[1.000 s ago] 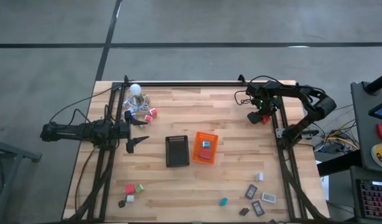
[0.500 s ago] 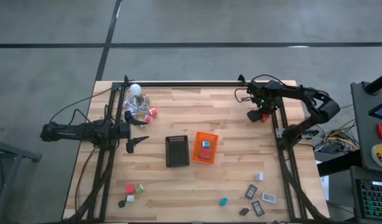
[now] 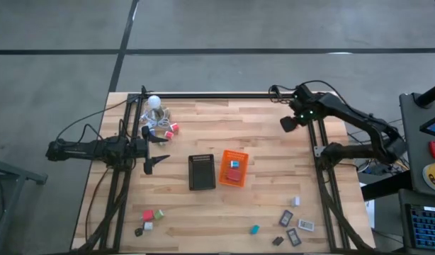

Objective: Pick & Place Office items
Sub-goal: Put the red charger adapter into the orange bin

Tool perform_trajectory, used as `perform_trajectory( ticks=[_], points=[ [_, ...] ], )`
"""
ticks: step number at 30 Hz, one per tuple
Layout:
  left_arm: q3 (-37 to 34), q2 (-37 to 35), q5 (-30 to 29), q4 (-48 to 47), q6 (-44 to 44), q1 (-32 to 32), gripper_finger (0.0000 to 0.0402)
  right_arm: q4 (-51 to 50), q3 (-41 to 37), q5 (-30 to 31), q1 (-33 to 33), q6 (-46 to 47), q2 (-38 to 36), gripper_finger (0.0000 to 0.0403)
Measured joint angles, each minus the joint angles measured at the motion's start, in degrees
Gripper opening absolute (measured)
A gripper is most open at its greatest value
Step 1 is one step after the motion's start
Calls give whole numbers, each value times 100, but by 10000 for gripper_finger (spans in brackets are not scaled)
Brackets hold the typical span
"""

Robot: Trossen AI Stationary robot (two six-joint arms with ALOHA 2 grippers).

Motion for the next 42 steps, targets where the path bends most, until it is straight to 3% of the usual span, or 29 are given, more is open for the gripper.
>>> perform_trajectory(
  ticks=[9, 24, 30, 35, 42],
  points=[
    [0, -1, 1, 0, -1, -1, 310, 1273, 4, -1011, 649, -119, -477, 219],
    [-1, -1, 1, 0, -2, -2, 310, 2966, 4, -995, 2728, -310, -137, 219],
    [0, -1, 1, -1, -1, 0, 310, 3790, 4, -852, 3557, -319, -116, 219],
    [-1, -2, 0, 0, 0, 0, 310, 4078, 4, -124, 4176, -345, -116, 219],
    [0, -2, 1, 0, -1, -2, 310, 4111, 4, 351, 4772, -345, 144, 219]
  ],
)
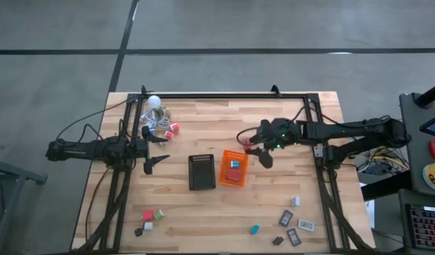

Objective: Pick & Place Office items
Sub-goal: Put the red charger adapter into the orange bin

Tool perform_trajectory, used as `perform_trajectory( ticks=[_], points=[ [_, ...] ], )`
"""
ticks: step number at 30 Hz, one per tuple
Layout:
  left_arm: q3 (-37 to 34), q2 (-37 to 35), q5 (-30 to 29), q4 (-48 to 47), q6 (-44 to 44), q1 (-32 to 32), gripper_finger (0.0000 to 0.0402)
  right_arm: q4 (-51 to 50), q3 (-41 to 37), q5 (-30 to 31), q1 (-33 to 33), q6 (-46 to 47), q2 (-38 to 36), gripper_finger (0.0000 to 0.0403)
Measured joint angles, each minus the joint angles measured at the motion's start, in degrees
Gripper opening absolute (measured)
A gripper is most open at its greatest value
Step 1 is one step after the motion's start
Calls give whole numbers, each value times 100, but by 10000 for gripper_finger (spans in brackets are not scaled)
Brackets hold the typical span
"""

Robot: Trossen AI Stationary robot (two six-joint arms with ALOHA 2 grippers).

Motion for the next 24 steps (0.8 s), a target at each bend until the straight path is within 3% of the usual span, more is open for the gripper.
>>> perform_trajectory(
  ticks=[24],
  points=[
    [0, 0, -2, 0, 1, 2, 310, 1087, 102, -128, 457, 475, 2146, 219]
  ],
)
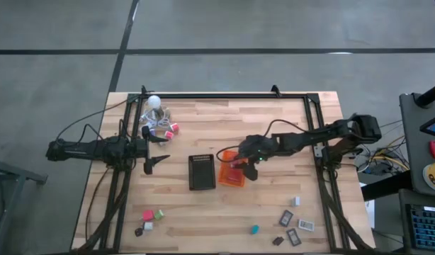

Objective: Pick & Place Office items
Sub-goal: Put the red charger adapter into the orange bin

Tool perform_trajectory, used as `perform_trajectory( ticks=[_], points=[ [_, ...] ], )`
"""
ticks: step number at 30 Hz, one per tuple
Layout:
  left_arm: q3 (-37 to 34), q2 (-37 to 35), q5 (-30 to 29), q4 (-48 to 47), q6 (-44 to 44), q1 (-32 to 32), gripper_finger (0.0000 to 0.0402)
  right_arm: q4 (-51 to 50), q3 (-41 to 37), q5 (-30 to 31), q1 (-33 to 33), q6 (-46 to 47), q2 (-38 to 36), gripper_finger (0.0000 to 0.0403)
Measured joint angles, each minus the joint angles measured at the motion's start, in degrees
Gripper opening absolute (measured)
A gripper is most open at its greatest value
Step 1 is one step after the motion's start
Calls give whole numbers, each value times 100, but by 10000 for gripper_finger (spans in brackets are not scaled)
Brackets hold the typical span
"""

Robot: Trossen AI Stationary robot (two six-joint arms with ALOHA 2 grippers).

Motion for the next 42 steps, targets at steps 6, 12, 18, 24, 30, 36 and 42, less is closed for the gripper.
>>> perform_trajectory(
  ticks=[6, 12, 18, 24, 30, 36, 42],
  points=[
    [0, 0, 0, 0, -1, 0, 310, -199, 330, 3, 167, 2, 383, 219],
    [-1, 0, 0, 0, 0, -1, 310, -1269, 886, 73, 191, 218, 687, 219],
    [-2, 26, 4, 18, -2, -2, 310, -1847, 1263, 289, 193, 169, 917, 219],
    [-4, 44, 4, 39, -1, -2, 310, -1953, 1457, 306, 193, 172, 1068, 219],
    [-4, 44, 4, 39, 0, 0, 310, -2439, 1754, 306, 193, 172, 1070, 219],
    [-4, 44, 2, 39, -2, -2, 310, -2937, 2083, 315, 191, 163, 1068, 219],
    [-4, 44, 2, 39, -2, -1, 310, -2953, 2036, 315, 195, 191, 1121, 219]
  ],
)
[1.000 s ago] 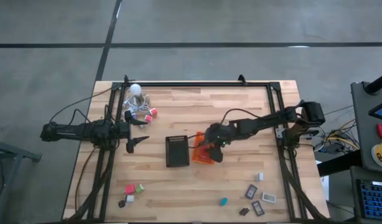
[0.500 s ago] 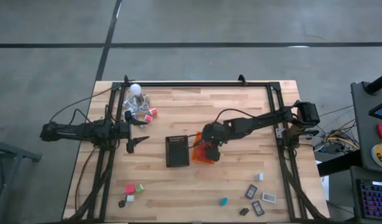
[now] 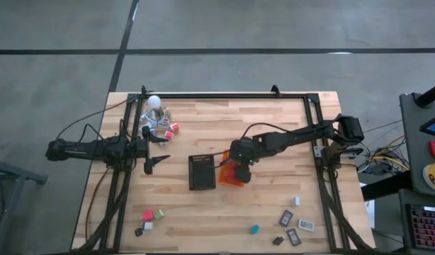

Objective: Pick & Place Office items
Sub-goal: Put the red charger adapter into the orange bin

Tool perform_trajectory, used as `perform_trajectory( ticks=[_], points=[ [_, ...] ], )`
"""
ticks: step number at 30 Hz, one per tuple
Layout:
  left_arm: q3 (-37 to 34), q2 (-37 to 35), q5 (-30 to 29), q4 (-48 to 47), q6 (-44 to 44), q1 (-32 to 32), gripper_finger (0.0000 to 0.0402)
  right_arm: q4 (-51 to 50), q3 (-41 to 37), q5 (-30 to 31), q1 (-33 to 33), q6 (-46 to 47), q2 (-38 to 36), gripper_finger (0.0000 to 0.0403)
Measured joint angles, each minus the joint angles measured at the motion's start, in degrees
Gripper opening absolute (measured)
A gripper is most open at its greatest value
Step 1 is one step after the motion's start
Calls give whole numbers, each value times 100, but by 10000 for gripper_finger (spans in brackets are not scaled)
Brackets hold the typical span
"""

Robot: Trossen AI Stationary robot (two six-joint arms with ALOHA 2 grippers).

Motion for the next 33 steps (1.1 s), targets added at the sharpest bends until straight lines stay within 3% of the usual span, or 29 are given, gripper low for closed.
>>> perform_trajectory(
  ticks=[12, 33],
  points=[
    [0, 13, 0, 2, 0, -1, 310, -175, 186, -162, -2, -22, 474, 219],
    [0, 22, 0, 0, 0, 1, 310, -99, 188, -179, -4, -13, 524, 243]
  ],
)
